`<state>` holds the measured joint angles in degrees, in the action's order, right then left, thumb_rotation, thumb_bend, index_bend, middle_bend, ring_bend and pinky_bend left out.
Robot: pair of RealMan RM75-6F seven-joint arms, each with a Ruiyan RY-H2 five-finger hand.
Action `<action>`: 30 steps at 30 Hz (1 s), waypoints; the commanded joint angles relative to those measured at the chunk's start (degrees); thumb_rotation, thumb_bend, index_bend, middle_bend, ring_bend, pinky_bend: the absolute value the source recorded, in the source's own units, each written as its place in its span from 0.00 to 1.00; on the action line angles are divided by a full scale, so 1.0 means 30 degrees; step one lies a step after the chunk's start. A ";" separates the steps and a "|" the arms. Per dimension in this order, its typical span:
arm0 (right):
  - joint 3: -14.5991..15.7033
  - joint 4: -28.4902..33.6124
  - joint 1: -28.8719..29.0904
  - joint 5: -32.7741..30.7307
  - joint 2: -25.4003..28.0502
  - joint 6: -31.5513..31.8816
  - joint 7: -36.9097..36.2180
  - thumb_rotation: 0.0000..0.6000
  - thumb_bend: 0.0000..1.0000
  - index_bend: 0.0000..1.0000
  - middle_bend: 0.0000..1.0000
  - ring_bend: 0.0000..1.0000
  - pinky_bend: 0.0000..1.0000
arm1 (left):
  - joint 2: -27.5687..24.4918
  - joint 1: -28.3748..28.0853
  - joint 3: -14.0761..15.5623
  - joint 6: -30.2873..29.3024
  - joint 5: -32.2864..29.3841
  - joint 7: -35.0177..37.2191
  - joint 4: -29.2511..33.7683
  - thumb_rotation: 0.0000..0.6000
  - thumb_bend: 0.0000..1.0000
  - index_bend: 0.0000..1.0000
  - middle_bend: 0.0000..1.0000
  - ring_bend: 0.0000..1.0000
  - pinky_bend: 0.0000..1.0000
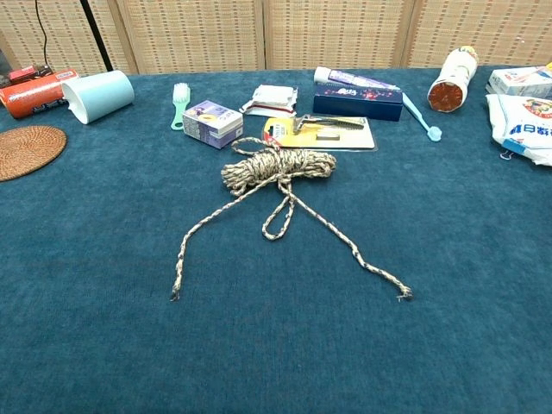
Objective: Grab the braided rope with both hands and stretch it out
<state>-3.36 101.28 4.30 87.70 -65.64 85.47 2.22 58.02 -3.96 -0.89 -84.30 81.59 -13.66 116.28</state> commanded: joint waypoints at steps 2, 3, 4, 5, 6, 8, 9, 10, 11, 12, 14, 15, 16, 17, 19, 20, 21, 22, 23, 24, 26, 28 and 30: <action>-0.0126 -0.0150 0.0357 0.0197 0.0231 -0.0372 -0.0144 1.00 0.28 0.40 0.28 0.26 0.24 | -0.0106 -0.0095 -0.0064 0.0132 -0.0086 -0.0041 -0.0037 1.00 0.43 0.25 0.14 0.13 0.05; -0.0199 -0.0193 0.0491 0.0275 0.0277 -0.0470 -0.0269 1.00 0.28 0.40 0.28 0.26 0.24 | -0.0151 -0.0121 -0.0088 0.0147 -0.0086 -0.0062 -0.0026 1.00 0.43 0.25 0.14 0.13 0.05; -0.0276 -0.0224 0.0626 0.0322 0.0324 -0.0581 -0.0445 1.00 0.28 0.40 0.28 0.26 0.24 | -0.0193 -0.0137 -0.0122 0.0127 -0.0061 -0.0052 0.0002 1.00 0.43 0.25 0.14 0.13 0.05; -0.0387 -0.0280 0.0842 0.0400 0.0397 -0.0768 -0.0719 1.00 0.28 0.40 0.28 0.26 0.24 | -0.0259 -0.0148 -0.0165 0.0083 -0.0014 -0.0005 0.0063 1.00 0.43 0.25 0.14 0.13 0.05; -0.0447 -0.0333 0.0966 0.0446 0.0438 -0.0875 -0.0886 1.00 0.28 0.40 0.28 0.27 0.24 | -0.0306 -0.0144 -0.0186 0.0046 0.0015 0.0036 0.0102 1.00 0.43 0.25 0.14 0.13 0.05; -0.0621 -0.0442 0.1315 0.0535 0.0496 -0.1181 -0.1421 1.00 0.28 0.40 0.28 0.27 0.24 | -0.0435 -0.0131 -0.0228 -0.0034 0.0064 0.0096 0.0182 1.00 0.43 0.25 0.14 0.13 0.05; -0.0683 -0.0483 0.1481 0.0593 0.0515 -0.1341 -0.1626 1.00 0.28 0.40 0.28 0.27 0.24 | -0.0502 -0.0123 -0.0233 -0.0059 0.0082 0.0086 0.0212 1.00 0.43 0.25 0.14 0.13 0.05; -0.0777 -0.0567 0.1771 0.0751 0.0537 -0.1594 -0.1933 1.00 0.28 0.40 0.28 0.27 0.24 | -0.0609 -0.0105 -0.0233 -0.0110 0.0141 0.0077 0.0270 1.00 0.43 0.25 0.14 0.13 0.05; -0.0821 -0.0623 0.1936 0.0802 0.0554 -0.1769 -0.2123 1.00 0.28 0.40 0.28 0.27 0.24 | -0.0689 -0.0083 -0.0235 -0.0164 0.0189 0.0094 0.0323 1.00 0.43 0.25 0.14 0.13 0.05; -0.0870 -0.0661 0.2132 0.0888 0.0574 -0.1967 -0.2310 1.00 0.28 0.40 0.28 0.27 0.24 | -0.0773 -0.0056 -0.0232 -0.0218 0.0235 0.0125 0.0379 1.00 0.43 0.25 0.14 0.13 0.05; -0.1008 -0.0714 0.2634 0.1125 0.0586 -0.2416 -0.2907 1.00 0.28 0.40 0.28 0.27 0.24 | -0.1020 0.0022 -0.0218 -0.0369 0.0394 0.0243 0.0492 1.00 0.43 0.26 0.14 0.13 0.05; -0.1061 -0.0706 0.2840 0.1194 0.0584 -0.2616 -0.3192 1.00 0.28 0.39 0.28 0.27 0.24 | -0.1124 0.0058 -0.0209 -0.0432 0.0452 0.0292 0.0535 1.00 0.43 0.26 0.14 0.13 0.05; -0.1138 -0.0710 0.3142 0.1318 0.0575 -0.2884 -0.3631 1.00 0.28 0.39 0.28 0.27 0.24 | -0.1285 0.0105 -0.0199 -0.0515 0.0540 0.0350 0.0598 1.00 0.43 0.26 0.14 0.13 0.05; -0.1210 -0.0675 0.3377 0.1376 0.0522 -0.3093 -0.4025 1.00 0.28 0.39 0.28 0.27 0.24 | -0.1389 0.0132 -0.0199 -0.0573 0.0598 0.0400 0.0632 1.00 0.43 0.26 0.14 0.13 0.05; -0.1375 -0.0692 0.3933 0.1432 0.0392 -0.3632 -0.4792 1.00 0.28 0.39 0.28 0.27 0.24 | -0.1628 0.0190 -0.0195 -0.0679 0.0710 0.0519 0.0717 1.00 0.43 0.26 0.14 0.13 0.05; -0.1434 -0.0736 0.4147 0.1453 0.0327 -0.3837 -0.5011 1.00 0.28 0.39 0.28 0.27 0.24 | -0.1716 0.0201 -0.0206 -0.0716 0.0748 0.0546 0.0739 1.00 0.43 0.26 0.14 0.13 0.05; -0.1500 -0.0760 0.4387 0.1462 0.0229 -0.4077 -0.5193 1.00 0.28 0.39 0.27 0.27 0.23 | -0.1792 0.0207 -0.0211 -0.0731 0.0771 0.0565 0.0762 1.00 0.43 0.26 0.14 0.13 0.05; -0.1591 -0.0804 0.4740 0.1478 0.0076 -0.4433 -0.5293 1.00 0.28 0.39 0.27 0.27 0.23 | -0.1901 0.0214 -0.0227 -0.0754 0.0779 0.0564 0.0789 1.00 0.43 0.26 0.14 0.13 0.05; -0.1642 -0.0836 0.4991 0.1525 -0.0036 -0.4681 -0.5276 1.00 0.28 0.38 0.27 0.27 0.23 | -0.1968 0.0208 -0.0235 -0.0743 0.0766 0.0556 0.0810 1.00 0.43 0.26 0.14 0.13 0.05; -0.1725 -0.0880 0.5390 0.1519 -0.0257 -0.5120 -0.5192 1.00 0.28 0.38 0.26 0.26 0.22 | -0.2057 0.0187 -0.0257 -0.0709 0.0732 0.0549 0.0841 1.00 0.43 0.26 0.14 0.13 0.05; -0.1858 -0.0895 0.6016 0.1361 -0.0651 -0.5874 -0.4965 1.00 0.28 0.38 0.26 0.26 0.21 | -0.2147 0.0141 -0.0293 -0.0628 0.0644 0.0551 0.0844 1.00 0.43 0.26 0.14 0.13 0.05; -0.2006 -0.0953 0.6673 0.1049 -0.1141 -0.6734 -0.4477 1.00 0.28 0.37 0.26 0.25 0.20 | -0.2174 0.0063 -0.0351 -0.0492 0.0471 0.0532 0.0793 1.00 0.43 0.26 0.14 0.13 0.05; -0.2132 -0.1019 0.7148 0.0715 -0.1585 -0.7347 -0.3999 1.00 0.28 0.37 0.26 0.25 0.20 | -0.2163 -0.0017 -0.0403 -0.0348 0.0284 0.0488 0.0725 1.00 0.43 0.26 0.14 0.13 0.05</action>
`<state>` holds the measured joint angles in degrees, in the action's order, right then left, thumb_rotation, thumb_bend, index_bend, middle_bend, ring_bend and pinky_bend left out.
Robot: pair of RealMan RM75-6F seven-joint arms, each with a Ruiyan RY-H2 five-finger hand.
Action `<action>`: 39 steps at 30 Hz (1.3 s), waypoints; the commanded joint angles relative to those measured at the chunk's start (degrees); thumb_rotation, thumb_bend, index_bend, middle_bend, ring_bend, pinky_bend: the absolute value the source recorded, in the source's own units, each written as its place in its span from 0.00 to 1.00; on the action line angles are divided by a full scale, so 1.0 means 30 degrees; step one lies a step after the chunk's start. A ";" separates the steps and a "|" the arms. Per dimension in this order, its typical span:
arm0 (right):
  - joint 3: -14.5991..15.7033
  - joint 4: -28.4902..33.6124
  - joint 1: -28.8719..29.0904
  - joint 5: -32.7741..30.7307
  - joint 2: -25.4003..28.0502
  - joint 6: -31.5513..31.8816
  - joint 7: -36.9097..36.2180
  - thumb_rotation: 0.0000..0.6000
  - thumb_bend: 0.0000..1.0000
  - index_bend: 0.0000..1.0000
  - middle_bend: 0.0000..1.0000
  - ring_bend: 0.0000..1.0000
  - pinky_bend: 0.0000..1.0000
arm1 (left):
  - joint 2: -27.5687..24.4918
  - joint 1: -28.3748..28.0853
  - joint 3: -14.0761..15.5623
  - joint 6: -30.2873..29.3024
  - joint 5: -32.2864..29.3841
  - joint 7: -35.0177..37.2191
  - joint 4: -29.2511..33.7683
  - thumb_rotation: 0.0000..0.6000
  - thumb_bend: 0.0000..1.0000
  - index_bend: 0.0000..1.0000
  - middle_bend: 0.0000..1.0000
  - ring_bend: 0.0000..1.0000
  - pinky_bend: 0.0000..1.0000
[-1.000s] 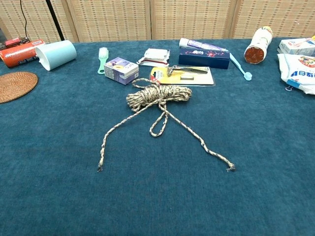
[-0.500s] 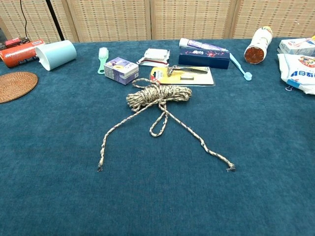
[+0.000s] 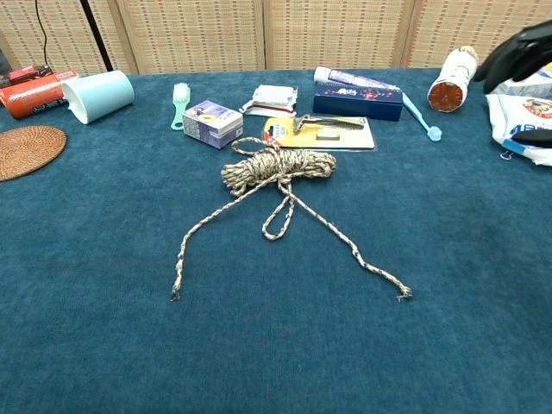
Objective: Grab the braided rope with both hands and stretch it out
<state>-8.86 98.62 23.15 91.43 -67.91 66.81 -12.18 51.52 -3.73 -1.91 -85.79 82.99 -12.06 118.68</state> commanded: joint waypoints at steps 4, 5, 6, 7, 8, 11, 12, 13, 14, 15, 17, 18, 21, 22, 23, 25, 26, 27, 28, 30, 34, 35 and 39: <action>-0.0615 -0.0306 0.1981 -0.1926 -0.2061 -0.2746 0.2736 1.00 0.20 0.38 0.26 0.25 0.20 | 0.0147 -0.0373 -0.0246 0.0558 -0.0684 -0.0248 -0.0269 1.00 0.43 0.26 0.14 0.13 0.05; -0.0698 -0.0348 0.2182 -0.2291 -0.2336 -0.3019 0.3173 1.00 0.19 0.38 0.26 0.25 0.20 | 0.0184 -0.0435 -0.0287 0.0646 -0.0794 -0.0289 -0.0315 1.00 0.43 0.26 0.14 0.13 0.05; -0.0835 -0.0414 0.2444 -0.2860 -0.2746 -0.3344 0.3731 1.00 0.17 0.38 0.26 0.25 0.20 | 0.0231 -0.0524 -0.0345 0.0769 -0.0952 -0.0344 -0.0373 1.00 0.43 0.26 0.14 0.13 0.05; -0.0929 -0.0483 0.2623 -0.3262 -0.3035 -0.3559 0.4073 1.00 0.16 0.38 0.26 0.25 0.20 | 0.0260 -0.0577 -0.0385 0.0839 -0.1052 -0.0367 -0.0410 1.00 0.43 0.26 0.14 0.13 0.05; -0.1025 -0.0553 0.2782 -0.3628 -0.3311 -0.3710 0.4392 1.00 0.15 0.38 0.26 0.25 0.19 | 0.0286 -0.0627 -0.0423 0.0902 -0.1147 -0.0388 -0.0451 1.00 0.43 0.26 0.14 0.13 0.05; -0.1249 -0.0877 0.3354 -0.4791 -0.4330 -0.4110 0.5712 1.00 0.14 0.39 0.26 0.25 0.17 | 0.0369 -0.0803 -0.0555 0.1136 -0.1514 -0.0448 -0.0658 1.00 0.43 0.26 0.14 0.13 0.05; -0.1271 -0.0961 0.3491 -0.5021 -0.4578 -0.4187 0.6038 1.00 0.13 0.39 0.27 0.25 0.17 | 0.0386 -0.0838 -0.0577 0.1187 -0.1588 -0.0452 -0.0713 1.00 0.43 0.26 0.14 0.13 0.05; -0.1287 -0.1086 0.3685 -0.5347 -0.4919 -0.4288 0.6526 1.00 0.12 0.40 0.27 0.25 0.17 | 0.0409 -0.0883 -0.0616 0.1247 -0.1703 -0.0442 -0.0800 1.00 0.43 0.26 0.14 0.13 0.05; -0.1308 -0.1215 0.3867 -0.5661 -0.5255 -0.4358 0.6984 1.00 0.12 0.40 0.27 0.25 0.17 | 0.0431 -0.0923 -0.0657 0.1292 -0.1801 -0.0420 -0.0881 1.00 0.43 0.26 0.14 0.13 0.05; -0.1325 -0.1312 0.3983 -0.5873 -0.5483 -0.4390 0.7273 1.00 0.11 0.40 0.27 0.25 0.17 | 0.0446 -0.0945 -0.0679 0.1316 -0.1857 -0.0405 -0.0929 1.00 0.43 0.26 0.14 0.13 0.05; -0.1378 -0.1578 0.4261 -0.6448 -0.6053 -0.4459 0.7949 1.00 0.11 0.40 0.27 0.25 0.17 | 0.0486 -0.0986 -0.0727 0.1359 -0.1980 -0.0349 -0.1048 1.00 0.43 0.26 0.14 0.13 0.05; -0.1400 -0.1676 0.4366 -0.6677 -0.6264 -0.4475 0.8209 1.00 0.10 0.40 0.27 0.25 0.16 | 0.0497 -0.1001 -0.0741 0.1378 -0.2021 -0.0318 -0.1096 1.00 0.43 0.26 0.14 0.13 0.05; -0.1451 -0.2021 0.4689 -0.7429 -0.6993 -0.4400 0.9178 1.00 0.10 0.40 0.27 0.25 0.16 | 0.0488 -0.1028 -0.0773 0.1419 -0.2108 -0.0191 -0.1251 1.00 0.43 0.26 0.14 0.13 0.05; -0.1455 -0.2129 0.4823 -0.7754 -0.7293 -0.4382 0.9570 1.00 0.10 0.40 0.27 0.25 0.16 | 0.0465 -0.1036 -0.0790 0.1437 -0.2155 -0.0109 -0.1323 1.00 0.43 0.26 0.14 0.13 0.05; -0.1471 -0.2209 0.4912 -0.7971 -0.7501 -0.4340 0.9844 1.00 0.10 0.40 0.27 0.25 0.16 | 0.0444 -0.1039 -0.0804 0.1448 -0.2196 -0.0052 -0.1373 1.00 0.43 0.26 0.14 0.13 0.05; -0.1477 -0.2518 0.5136 -0.8371 -0.8065 -0.4113 1.0632 1.00 0.10 0.40 0.27 0.25 0.15 | 0.0383 -0.1041 -0.0836 0.1458 -0.2274 0.0085 -0.1484 1.00 0.43 0.26 0.14 0.13 0.05; -0.1461 -0.2651 0.5218 -0.8512 -0.8290 -0.4029 1.0925 1.00 0.10 0.40 0.27 0.25 0.15 | 0.0359 -0.1040 -0.0845 0.1458 -0.2289 0.0132 -0.1518 1.00 0.43 0.26 0.14 0.13 0.05; -0.1440 -0.2847 0.5330 -0.8721 -0.8626 -0.3929 1.1277 1.00 0.10 0.40 0.27 0.25 0.15 | 0.0315 -0.1032 -0.0847 0.1453 -0.2296 0.0201 -0.1565 1.00 0.43 0.26 0.14 0.13 0.05; -0.1415 -0.2994 0.5406 -0.8858 -0.8841 -0.3894 1.1488 1.00 0.10 0.40 0.27 0.25 0.14 | 0.0283 -0.1023 -0.0842 0.1450 -0.2290 0.0253 -0.1593 1.00 0.43 0.26 0.14 0.13 0.05; -0.1344 -0.3411 0.5581 -0.9127 -0.9341 -0.3776 1.1996 1.00 0.10 0.40 0.27 0.25 0.14 | 0.0182 -0.0982 -0.0811 0.1423 -0.2238 0.0372 -0.1660 1.00 0.43 0.26 0.14 0.13 0.05; -0.1281 -0.3868 0.5772 -0.9540 -1.0043 -0.3564 1.2526 1.00 0.10 0.40 0.27 0.25 0.14 | 0.0059 -0.0875 -0.0732 0.1365 -0.2202 0.0593 -0.1761 1.00 0.43 0.26 0.14 0.13 0.05; -0.1276 -0.4035 0.5843 -0.9637 -1.0235 -0.3480 1.2721 1.00 0.10 0.40 0.27 0.25 0.14 | 0.0037 -0.0843 -0.0699 0.1363 -0.2199 0.0658 -0.1798 1.00 0.43 0.26 0.14 0.13 0.05; -0.1272 -0.4570 0.6014 -0.9978 -1.0870 -0.3162 1.3278 1.00 0.10 0.40 0.27 0.25 0.14 | 0.0011 -0.0739 -0.0593 0.1330 -0.2125 0.0879 -0.1926 1.00 0.43 0.26 0.14 0.13 0.05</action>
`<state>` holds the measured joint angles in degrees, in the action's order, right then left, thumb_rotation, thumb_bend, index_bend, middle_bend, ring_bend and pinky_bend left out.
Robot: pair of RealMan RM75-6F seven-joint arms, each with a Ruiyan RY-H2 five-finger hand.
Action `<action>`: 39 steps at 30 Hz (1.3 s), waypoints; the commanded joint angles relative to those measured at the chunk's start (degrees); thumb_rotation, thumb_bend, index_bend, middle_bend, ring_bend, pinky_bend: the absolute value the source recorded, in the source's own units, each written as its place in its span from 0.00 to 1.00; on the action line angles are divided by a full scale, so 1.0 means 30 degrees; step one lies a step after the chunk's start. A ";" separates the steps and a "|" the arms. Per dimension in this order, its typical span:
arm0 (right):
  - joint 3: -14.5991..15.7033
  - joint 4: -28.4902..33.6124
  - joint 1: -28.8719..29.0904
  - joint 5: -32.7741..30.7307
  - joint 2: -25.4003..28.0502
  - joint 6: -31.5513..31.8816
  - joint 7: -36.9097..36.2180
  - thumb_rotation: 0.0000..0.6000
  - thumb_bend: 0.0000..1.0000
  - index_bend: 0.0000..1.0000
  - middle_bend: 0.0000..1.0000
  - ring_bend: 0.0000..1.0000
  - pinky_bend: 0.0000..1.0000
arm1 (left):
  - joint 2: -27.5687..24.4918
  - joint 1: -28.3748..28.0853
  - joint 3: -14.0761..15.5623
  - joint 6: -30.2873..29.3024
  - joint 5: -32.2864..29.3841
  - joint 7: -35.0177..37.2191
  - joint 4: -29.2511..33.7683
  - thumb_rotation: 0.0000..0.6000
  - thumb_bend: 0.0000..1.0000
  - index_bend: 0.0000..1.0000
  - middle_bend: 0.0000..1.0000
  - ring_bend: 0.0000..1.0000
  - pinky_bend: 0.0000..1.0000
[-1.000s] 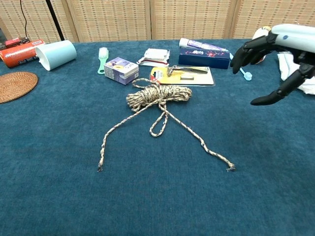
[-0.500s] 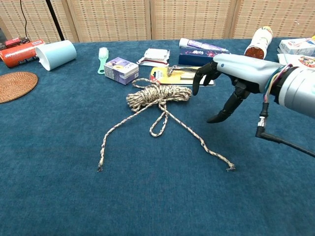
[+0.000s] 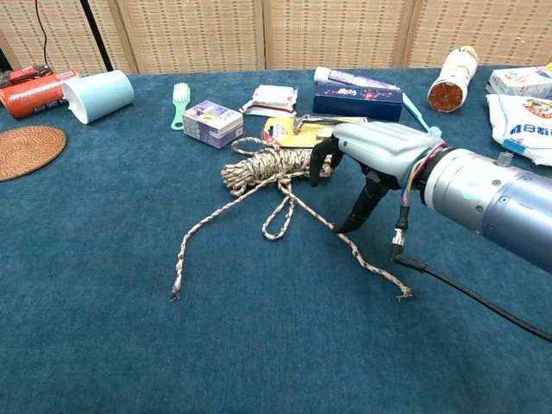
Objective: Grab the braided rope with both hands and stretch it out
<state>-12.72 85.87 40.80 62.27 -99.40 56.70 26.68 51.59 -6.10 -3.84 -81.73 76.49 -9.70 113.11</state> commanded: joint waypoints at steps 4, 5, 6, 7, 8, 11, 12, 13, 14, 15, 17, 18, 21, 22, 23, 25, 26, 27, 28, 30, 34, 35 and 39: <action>0.0104 -0.0813 0.0260 -0.0551 -0.0851 0.0402 0.0868 1.00 0.10 0.40 0.27 0.25 0.14 | -0.0026 0.0136 0.0119 -0.0075 0.0116 0.0286 -0.0204 1.00 0.43 0.26 0.14 0.13 0.05; 0.0110 -0.0911 0.0280 -0.0639 -0.0952 0.0445 0.0977 1.00 0.10 0.40 0.27 0.25 0.14 | -0.0030 0.0155 0.0130 -0.0089 0.0127 0.0334 -0.0234 1.00 0.43 0.26 0.14 0.13 0.05; 0.0117 -0.1057 0.0319 -0.0727 -0.1097 0.0527 0.1151 1.00 0.10 0.40 0.27 0.25 0.14 | -0.0040 0.0182 0.0149 -0.0099 0.0136 0.0405 -0.0285 1.00 0.43 0.26 0.14 0.13 0.05; 0.0125 -0.1168 0.0347 -0.0760 -0.1192 0.0598 0.1280 1.00 0.10 0.40 0.27 0.25 0.14 | -0.0045 0.0195 0.0156 -0.0105 0.0144 0.0446 -0.0322 1.00 0.43 0.26 0.14 0.13 0.05; 0.0123 -0.1270 0.0369 -0.0795 -0.1285 0.0674 0.1389 1.00 0.10 0.40 0.27 0.25 0.14 | -0.0053 0.0206 0.0163 -0.0109 0.0153 0.0488 -0.0350 1.00 0.43 0.26 0.14 0.13 0.05; 0.0062 -0.1498 0.0425 -0.1063 -0.1561 0.0814 0.1628 1.00 0.10 0.40 0.27 0.25 0.14 | -0.0065 0.0255 0.0190 -0.0159 0.0226 0.0636 -0.0429 1.00 0.43 0.26 0.14 0.13 0.05; 0.0059 -0.1539 0.0445 -0.1106 -0.1605 0.0832 0.1690 1.00 0.10 0.40 0.27 0.25 0.14 | -0.0063 0.0268 0.0200 -0.0169 0.0241 0.0663 -0.0442 1.00 0.43 0.26 0.14 0.13 0.05; 0.0064 -0.1574 0.0463 -0.1148 -0.1643 0.0848 0.1761 1.00 0.10 0.40 0.27 0.25 0.14 | -0.0060 0.0282 0.0213 -0.0173 0.0251 0.0691 -0.0457 1.00 0.43 0.26 0.14 0.13 0.05; 0.0065 -0.1592 0.0473 -0.1197 -0.1678 0.0870 0.1819 1.00 0.10 0.40 0.27 0.24 0.14 | -0.0057 0.0290 0.0224 -0.0172 0.0267 0.0713 -0.0471 1.00 0.43 0.26 0.14 0.13 0.05; 0.0064 -0.1608 0.0487 -0.1255 -0.1729 0.0905 0.1889 1.00 0.10 0.40 0.27 0.24 0.14 | -0.0050 0.0302 0.0245 -0.0165 0.0282 0.0740 -0.0486 1.00 0.43 0.26 0.14 0.13 0.05; 0.0082 -0.1676 0.0513 -0.1332 -0.1798 0.0942 0.2011 1.00 0.10 0.40 0.27 0.24 0.14 | -0.0032 0.0322 0.0264 -0.0170 0.0297 0.0781 -0.0510 1.00 0.43 0.26 0.14 0.13 0.05; 0.0082 -0.1706 0.0521 -0.1373 -0.1827 0.0954 0.2047 1.00 0.10 0.40 0.27 0.24 0.14 | -0.0029 0.0329 0.0265 -0.0182 0.0313 0.0806 -0.0517 1.00 0.43 0.26 0.14 0.13 0.05; 0.0171 -0.1883 0.0547 -0.1442 -0.1921 0.1012 0.2254 1.00 0.10 0.40 0.27 0.24 0.14 | -0.0032 0.0365 0.0279 -0.0228 0.0353 0.0851 -0.0552 1.00 0.43 0.26 0.14 0.13 0.05; 0.0208 -0.1926 0.0549 -0.1445 -0.1938 0.1027 0.2313 1.00 0.10 0.40 0.27 0.24 0.14 | -0.0034 0.0370 0.0284 -0.0229 0.0359 0.0860 -0.0560 1.00 0.43 0.26 0.14 0.13 0.05; 0.0260 -0.1993 0.0546 -0.1439 -0.1958 0.1079 0.2411 1.00 0.10 0.40 0.27 0.24 0.14 | -0.0035 0.0375 0.0295 -0.0224 0.0375 0.0876 -0.0566 1.00 0.43 0.26 0.14 0.13 0.05; 0.0356 -0.2114 0.0541 -0.1383 -0.1965 0.1190 0.2600 1.00 0.10 0.40 0.27 0.24 0.13 | -0.0022 0.0385 0.0307 -0.0225 0.0397 0.0900 -0.0582 1.00 0.43 0.26 0.14 0.13 0.05; 0.0389 -0.2152 0.0530 -0.1367 -0.1951 0.1237 0.2666 1.00 0.10 0.40 0.27 0.24 0.13 | -0.0013 0.0387 0.0312 -0.0224 0.0405 0.0908 -0.0589 1.00 0.43 0.26 0.14 0.13 0.05; 0.0420 -0.2196 0.0507 -0.1342 -0.1928 0.1309 0.2728 1.00 0.10 0.40 0.27 0.23 0.13 | 0.0000 0.0387 0.0316 -0.0221 0.0417 0.0915 -0.0594 1.00 0.43 0.26 0.14 0.13 0.05; 0.0455 -0.2244 0.0489 -0.1295 -0.1903 0.1383 0.2793 1.00 0.10 0.40 0.27 0.23 0.12 | 0.0015 0.0380 0.0319 -0.0208 0.0426 0.0918 -0.0602 1.00 0.43 0.26 0.14 0.13 0.05; 0.0594 -0.2416 0.0440 -0.1165 -0.1817 0.1522 0.2978 1.00 0.10 0.40 0.27 0.23 0.12 | 0.0054 0.0364 0.0332 -0.0168 0.0451 0.0923 -0.0612 1.00 0.43 0.26 0.14 0.13 0.05; 0.0709 -0.2833 0.0235 -0.1067 -0.1673 0.1803 0.3004 1.00 0.10 0.40 0.27 0.23 0.12 | 0.0111 0.0324 0.0323 -0.0134 0.0501 0.0909 -0.0633 1.00 0.43 0.26 0.14 0.13 0.05; 0.0698 -0.2918 0.0203 -0.1031 -0.1632 0.1862 0.2976 1.00 0.10 0.40 0.27 0.23 0.12 | 0.0122 0.0317 0.0317 -0.0129 0.0503 0.0909 -0.0639 1.00 0.43 0.26 0.14 0.13 0.05; 0.0588 -0.3434 0.0129 -0.0830 -0.1397 0.2007 0.2769 1.00 0.10 0.40 0.27 0.23 0.11 | 0.0165 0.0268 0.0314 -0.0067 0.0533 0.0870 -0.0657 1.00 0.43 0.26 0.14 0.13 0.05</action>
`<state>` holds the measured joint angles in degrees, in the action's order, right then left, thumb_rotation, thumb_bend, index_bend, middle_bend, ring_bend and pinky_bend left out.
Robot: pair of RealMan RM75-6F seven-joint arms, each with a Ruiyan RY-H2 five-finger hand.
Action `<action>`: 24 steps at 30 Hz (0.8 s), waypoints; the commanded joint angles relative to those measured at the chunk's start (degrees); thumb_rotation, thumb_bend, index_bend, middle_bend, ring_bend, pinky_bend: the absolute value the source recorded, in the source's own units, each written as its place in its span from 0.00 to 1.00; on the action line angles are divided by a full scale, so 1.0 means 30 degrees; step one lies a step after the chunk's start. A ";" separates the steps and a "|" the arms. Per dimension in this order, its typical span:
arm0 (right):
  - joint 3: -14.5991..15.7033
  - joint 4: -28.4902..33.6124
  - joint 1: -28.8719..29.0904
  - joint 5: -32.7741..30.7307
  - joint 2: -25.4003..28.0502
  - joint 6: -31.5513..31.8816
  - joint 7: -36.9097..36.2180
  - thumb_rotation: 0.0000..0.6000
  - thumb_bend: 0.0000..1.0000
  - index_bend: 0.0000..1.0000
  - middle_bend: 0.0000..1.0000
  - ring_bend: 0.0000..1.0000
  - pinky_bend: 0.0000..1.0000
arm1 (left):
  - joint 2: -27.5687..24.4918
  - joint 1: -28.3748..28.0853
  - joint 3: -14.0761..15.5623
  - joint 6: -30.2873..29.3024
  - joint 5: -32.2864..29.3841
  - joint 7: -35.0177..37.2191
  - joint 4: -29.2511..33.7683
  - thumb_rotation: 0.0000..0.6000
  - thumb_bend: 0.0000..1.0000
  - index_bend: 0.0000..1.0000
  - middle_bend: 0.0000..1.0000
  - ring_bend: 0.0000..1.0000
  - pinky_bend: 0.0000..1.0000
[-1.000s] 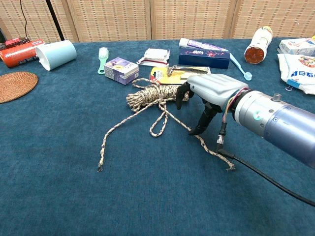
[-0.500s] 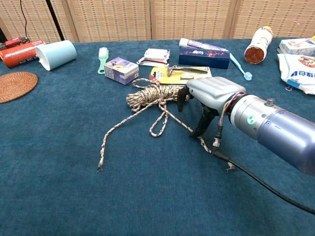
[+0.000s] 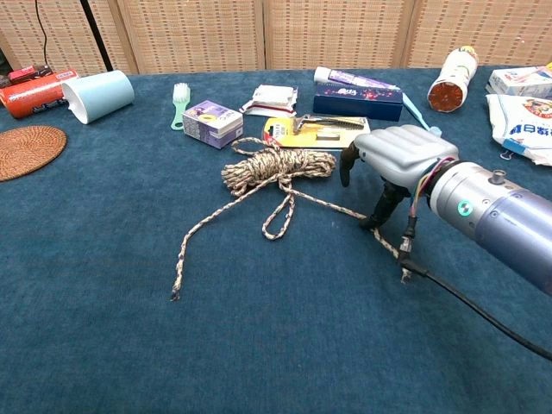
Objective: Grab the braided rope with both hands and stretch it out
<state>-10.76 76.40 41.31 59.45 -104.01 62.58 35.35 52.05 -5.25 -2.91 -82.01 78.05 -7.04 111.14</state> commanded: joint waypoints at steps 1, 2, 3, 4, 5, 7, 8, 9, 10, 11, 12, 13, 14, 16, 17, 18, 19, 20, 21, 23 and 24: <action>-0.0079 -0.0424 -0.0033 0.0142 0.0184 0.0026 -0.0146 1.00 0.10 0.40 0.27 0.23 0.11 | 0.0026 -0.0025 0.0003 0.0041 0.0011 -0.0018 -0.0004 1.00 0.43 0.26 0.14 0.13 0.05; -0.0095 -0.0579 -0.0027 0.0165 0.0217 0.0000 -0.0178 1.00 0.10 0.40 0.27 0.23 0.11 | 0.0039 -0.0032 0.0004 0.0056 0.0005 -0.0024 -0.0007 1.00 0.43 0.26 0.14 0.13 0.05; -0.0141 -0.0828 -0.0009 0.0167 0.0242 -0.0074 -0.0259 1.00 0.10 0.40 0.27 0.23 0.11 | 0.0058 -0.0047 -0.0002 0.0082 -0.0017 -0.0031 -0.0015 1.00 0.43 0.26 0.14 0.13 0.05; -0.0184 -0.1047 0.0013 0.0193 0.0244 -0.0148 -0.0379 1.00 0.10 0.41 0.27 0.23 0.11 | 0.0076 -0.0055 -0.0011 0.0095 -0.0043 -0.0027 -0.0025 1.00 0.43 0.26 0.14 0.13 0.05; -0.0223 -0.1239 0.0028 0.0218 0.0240 -0.0178 -0.0462 1.00 0.10 0.41 0.27 0.23 0.11 | 0.0090 -0.0061 -0.0017 0.0105 -0.0061 -0.0025 -0.0030 1.00 0.43 0.26 0.14 0.13 0.05; -0.0319 -0.1704 0.0090 0.0263 0.0240 -0.0295 -0.0628 1.00 0.11 0.41 0.28 0.23 0.11 | 0.0103 -0.0076 -0.0039 0.0111 -0.0090 -0.0028 -0.0051 1.00 0.43 0.26 0.14 0.13 0.05; -0.0367 -0.1851 0.0119 0.0279 0.0255 -0.0336 -0.0684 1.00 0.12 0.41 0.28 0.23 0.11 | 0.0103 -0.0081 -0.0044 0.0113 -0.0094 -0.0033 -0.0059 1.00 0.43 0.26 0.14 0.13 0.05; -0.0430 -0.1997 0.0158 0.0295 0.0296 -0.0418 -0.0769 1.00 0.15 0.42 0.28 0.23 0.11 | 0.0104 -0.0085 -0.0046 0.0119 -0.0101 -0.0039 -0.0068 1.00 0.43 0.26 0.14 0.13 0.05; -0.0473 -0.2023 0.0185 0.0310 0.0366 -0.0507 -0.0850 1.00 0.20 0.42 0.28 0.23 0.11 | 0.0105 -0.0091 -0.0052 0.0126 -0.0113 -0.0037 -0.0074 1.00 0.43 0.26 0.14 0.13 0.05; -0.0500 -0.1981 0.0189 0.0329 0.0425 -0.0534 -0.0904 1.00 0.23 0.42 0.28 0.23 0.11 | 0.0111 -0.0093 -0.0053 0.0134 -0.0123 -0.0031 -0.0079 1.00 0.43 0.26 0.14 0.13 0.05; -0.0495 -0.1840 0.0171 0.0363 0.0532 -0.0571 -0.0957 1.00 0.27 0.42 0.28 0.22 0.11 | 0.0130 -0.0098 -0.0053 0.0151 -0.0142 -0.0026 -0.0093 1.00 0.43 0.26 0.14 0.13 0.05; -0.0473 -0.1688 0.0146 0.0384 0.0611 -0.0593 -0.0984 1.00 0.31 0.43 0.27 0.22 0.11 | 0.0146 -0.0103 -0.0049 0.0171 -0.0154 -0.0022 -0.0100 1.00 0.43 0.26 0.14 0.13 0.05; -0.0436 -0.1502 0.0108 0.0395 0.0695 -0.0606 -0.0989 1.00 0.32 0.43 0.27 0.22 0.11 | 0.0164 -0.0112 -0.0045 0.0195 -0.0165 -0.0024 -0.0111 1.00 0.43 0.26 0.14 0.13 0.05; -0.0328 -0.1154 0.0020 0.0403 0.0835 -0.0605 -0.0935 1.00 0.36 0.43 0.27 0.22 0.11 | 0.0198 -0.0128 -0.0031 0.0242 -0.0168 -0.0029 -0.0130 1.00 0.43 0.26 0.14 0.13 0.05; -0.0246 -0.0873 -0.0055 0.0373 0.0941 -0.0614 -0.0884 1.00 0.37 0.43 0.26 0.22 0.10 | 0.0213 -0.0137 -0.0027 0.0260 -0.0169 -0.0032 -0.0144 1.00 0.43 0.26 0.14 0.13 0.05; -0.0159 -0.0477 -0.0154 0.0338 0.1099 -0.0556 -0.0759 1.00 0.37 0.44 0.26 0.22 0.09 | 0.0232 -0.0149 -0.0031 0.0273 -0.0168 -0.0033 -0.0164 1.00 0.43 0.26 0.14 0.13 0.05; -0.0110 -0.0230 -0.0215 0.0336 0.1197 -0.0474 -0.0654 1.00 0.38 0.44 0.25 0.21 0.07 | 0.0239 -0.0154 -0.0037 0.0276 -0.0174 -0.0033 -0.0177 1.00 0.43 0.26 0.14 0.13 0.05; -0.0076 0.0102 -0.0293 0.0296 0.1327 -0.0374 -0.0529 1.00 0.38 0.44 0.24 0.21 0.05 | 0.0242 -0.0161 -0.0047 0.0277 -0.0184 -0.0028 -0.0195 1.00 0.43 0.26 0.14 0.13 0.04; -0.0092 0.0337 -0.0345 0.0273 0.1409 -0.0279 -0.0487 1.00 0.38 0.44 0.20 0.17 0.03 | 0.0247 -0.0168 -0.0057 0.0277 -0.0185 -0.0023 -0.0206 1.00 0.43 0.26 0.14 0.13 0.03; -0.0209 0.0881 -0.0480 0.0265 0.1594 0.0021 -0.0544 1.00 0.38 0.43 0.09 0.06 0.00 | 0.0255 -0.0178 -0.0066 0.0276 -0.0177 -0.0014 -0.0215 1.00 0.43 0.26 0.14 0.13 0.00; -0.0330 0.1229 -0.0597 0.0172 0.1675 0.0163 -0.0750 1.00 0.38 0.43 0.03 0.01 0.00 | 0.0260 -0.0176 -0.0064 0.0269 -0.0164 -0.0005 -0.0216 1.00 0.43 0.26 0.14 0.13 0.00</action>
<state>-11.41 78.79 40.10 60.26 -99.61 62.27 33.49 52.83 -5.78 -3.10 -81.21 77.56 -7.06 110.49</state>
